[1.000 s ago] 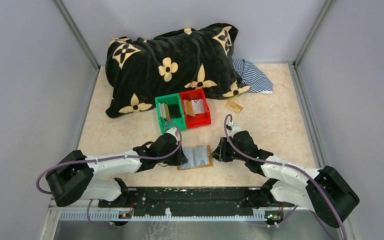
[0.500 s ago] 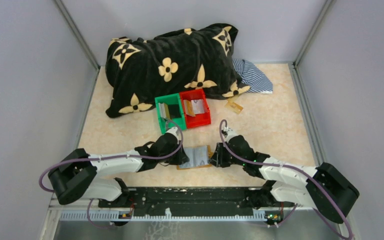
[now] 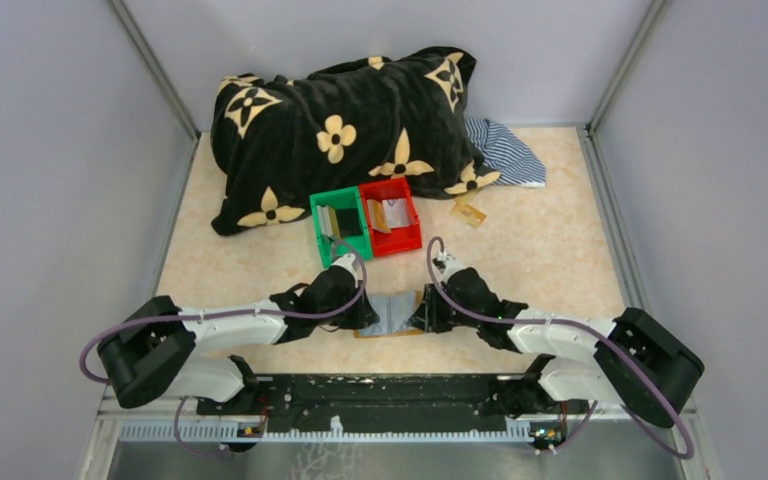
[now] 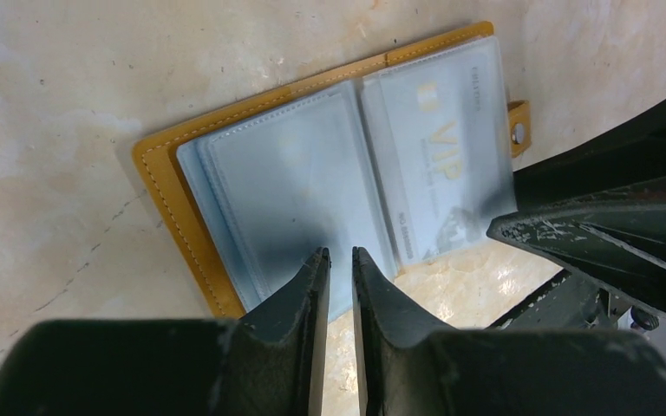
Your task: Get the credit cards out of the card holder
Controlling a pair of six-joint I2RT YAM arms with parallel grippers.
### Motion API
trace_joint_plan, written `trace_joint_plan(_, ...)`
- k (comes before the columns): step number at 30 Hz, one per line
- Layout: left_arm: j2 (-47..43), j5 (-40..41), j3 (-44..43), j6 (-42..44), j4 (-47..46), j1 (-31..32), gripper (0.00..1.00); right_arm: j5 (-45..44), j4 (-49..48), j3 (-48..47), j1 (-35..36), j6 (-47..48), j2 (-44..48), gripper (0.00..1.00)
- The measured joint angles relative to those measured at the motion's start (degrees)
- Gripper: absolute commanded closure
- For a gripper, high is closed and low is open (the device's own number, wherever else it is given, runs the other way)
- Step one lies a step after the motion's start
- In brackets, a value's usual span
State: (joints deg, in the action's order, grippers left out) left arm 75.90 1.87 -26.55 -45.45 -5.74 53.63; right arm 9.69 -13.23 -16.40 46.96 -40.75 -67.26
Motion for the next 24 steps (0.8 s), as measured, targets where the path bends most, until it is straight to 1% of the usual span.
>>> trace_joint_plan(8,0.4,-0.3,0.3,0.0,-1.4,0.0,0.78,-0.7,1.9,-6.0,3.7,0.3,0.0,0.73)
trace_joint_plan(12,0.3,-0.3,0.3,0.0,-1.4,0.0,0.78,-0.7,1.7,-7.1,4.5,0.3,-0.5,0.73)
trace_joint_plan(15,-0.9,0.0,0.4,0.0,0.0,0.0,0.78,-0.6,1.3,-7.8,5.1,0.3,-2.8,0.73)
trace_joint_plan(20,-5.6,2.0,1.7,0.3,5.1,0.0,0.77,-0.4,0.3,-9.9,6.5,0.3,-7.9,0.73)
trace_joint_plan(24,-7.0,2.9,2.7,0.3,5.9,0.0,0.77,-0.1,-0.5,-11.6,7.8,0.7,-10.5,0.73)
